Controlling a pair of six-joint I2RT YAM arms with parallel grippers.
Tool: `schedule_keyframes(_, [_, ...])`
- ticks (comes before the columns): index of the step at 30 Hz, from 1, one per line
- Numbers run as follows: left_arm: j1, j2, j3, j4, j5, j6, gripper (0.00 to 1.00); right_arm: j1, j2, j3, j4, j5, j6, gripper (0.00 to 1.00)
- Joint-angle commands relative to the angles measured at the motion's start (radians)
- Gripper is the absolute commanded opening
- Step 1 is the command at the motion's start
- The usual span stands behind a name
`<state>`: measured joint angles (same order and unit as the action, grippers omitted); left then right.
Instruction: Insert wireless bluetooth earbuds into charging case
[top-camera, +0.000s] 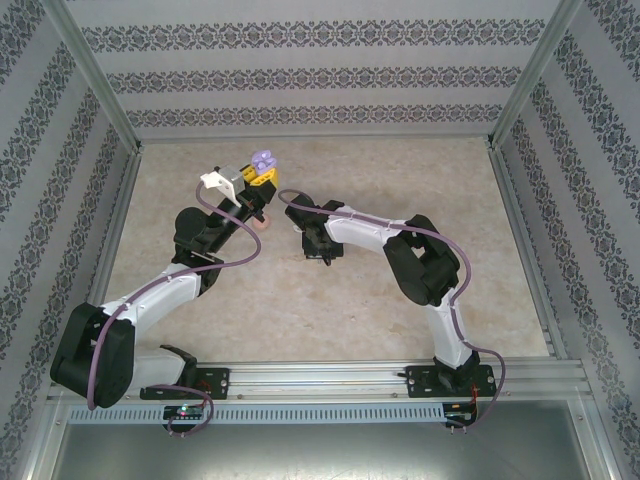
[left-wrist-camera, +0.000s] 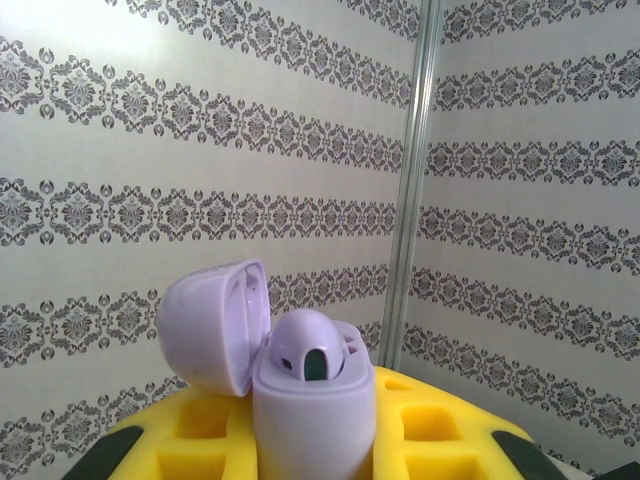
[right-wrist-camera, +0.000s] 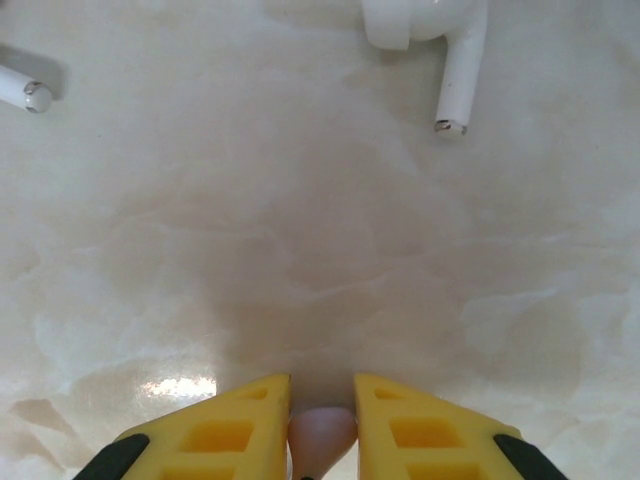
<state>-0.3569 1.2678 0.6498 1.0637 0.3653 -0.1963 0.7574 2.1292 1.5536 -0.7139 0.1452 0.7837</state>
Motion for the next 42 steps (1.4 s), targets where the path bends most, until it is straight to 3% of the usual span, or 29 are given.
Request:
schedule_keyframes(1, [0.013,-0.006,-0.005,0.062,0.016,-0.016,0.00,0.015,-0.033,-0.026,0.028,0.011,0.010,0.21])
schedule_keyframes(18, [0.012,-0.006,0.028,0.014,0.096,-0.007,0.00,-0.004,-0.368,-0.176,0.106,0.153,-0.098,0.20])
schedule_keyframes(30, [0.012,0.029,0.087,-0.064,0.308,0.016,0.00,-0.007,-0.656,-0.077,0.098,0.179,-0.338,0.21])
schedule_keyframes(42, [-0.042,0.125,0.192,-0.208,0.555,0.112,0.00,-0.006,-0.799,0.032,0.095,0.152,-0.469,0.21])
